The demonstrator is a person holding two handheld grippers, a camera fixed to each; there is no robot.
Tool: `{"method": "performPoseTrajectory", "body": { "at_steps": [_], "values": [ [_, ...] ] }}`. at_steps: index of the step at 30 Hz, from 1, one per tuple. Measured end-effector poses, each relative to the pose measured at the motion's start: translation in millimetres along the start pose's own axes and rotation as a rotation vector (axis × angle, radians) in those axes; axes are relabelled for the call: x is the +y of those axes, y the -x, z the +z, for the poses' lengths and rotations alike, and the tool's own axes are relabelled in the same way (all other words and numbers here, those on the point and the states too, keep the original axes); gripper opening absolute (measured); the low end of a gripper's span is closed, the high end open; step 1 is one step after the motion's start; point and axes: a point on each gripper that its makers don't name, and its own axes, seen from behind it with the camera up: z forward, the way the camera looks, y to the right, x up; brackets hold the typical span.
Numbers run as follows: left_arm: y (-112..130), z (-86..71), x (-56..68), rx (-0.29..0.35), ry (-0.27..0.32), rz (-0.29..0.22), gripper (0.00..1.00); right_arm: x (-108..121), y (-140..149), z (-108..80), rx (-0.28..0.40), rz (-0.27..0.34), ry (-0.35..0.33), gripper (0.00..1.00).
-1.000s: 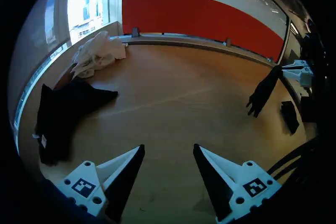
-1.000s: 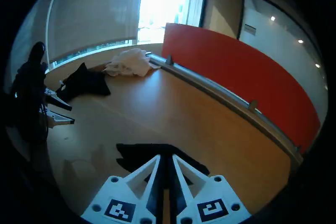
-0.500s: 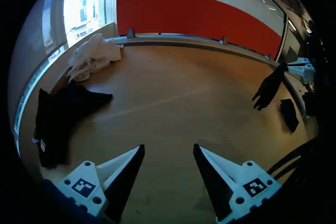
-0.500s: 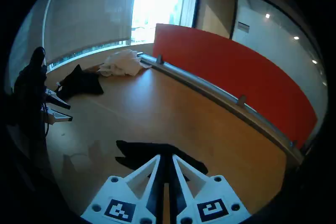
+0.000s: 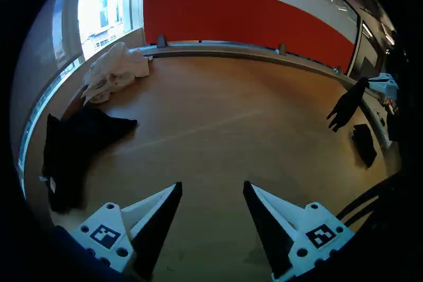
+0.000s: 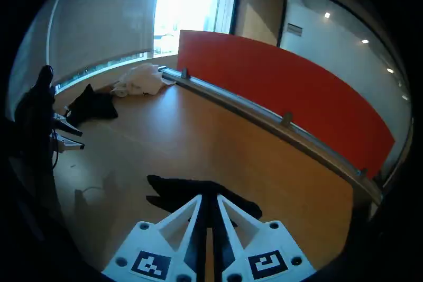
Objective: Fold towel
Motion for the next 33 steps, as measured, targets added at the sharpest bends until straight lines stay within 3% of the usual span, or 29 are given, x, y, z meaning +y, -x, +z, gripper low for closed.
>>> {"method": "performPoseTrajectory", "body": {
  "at_steps": [14,33],
  "values": [
    [-5.3,5.4,5.9,-0.007,-0.007,0.014,0.85,56.0,26.3,-20.1,-0.026,0.029,0.057,0.04],
    [-14.7,12.0,24.3,-0.01,-0.003,0.039,0.85,133.9,65.5,-50.7,-0.074,0.063,0.145,0.04]
  ]
}}
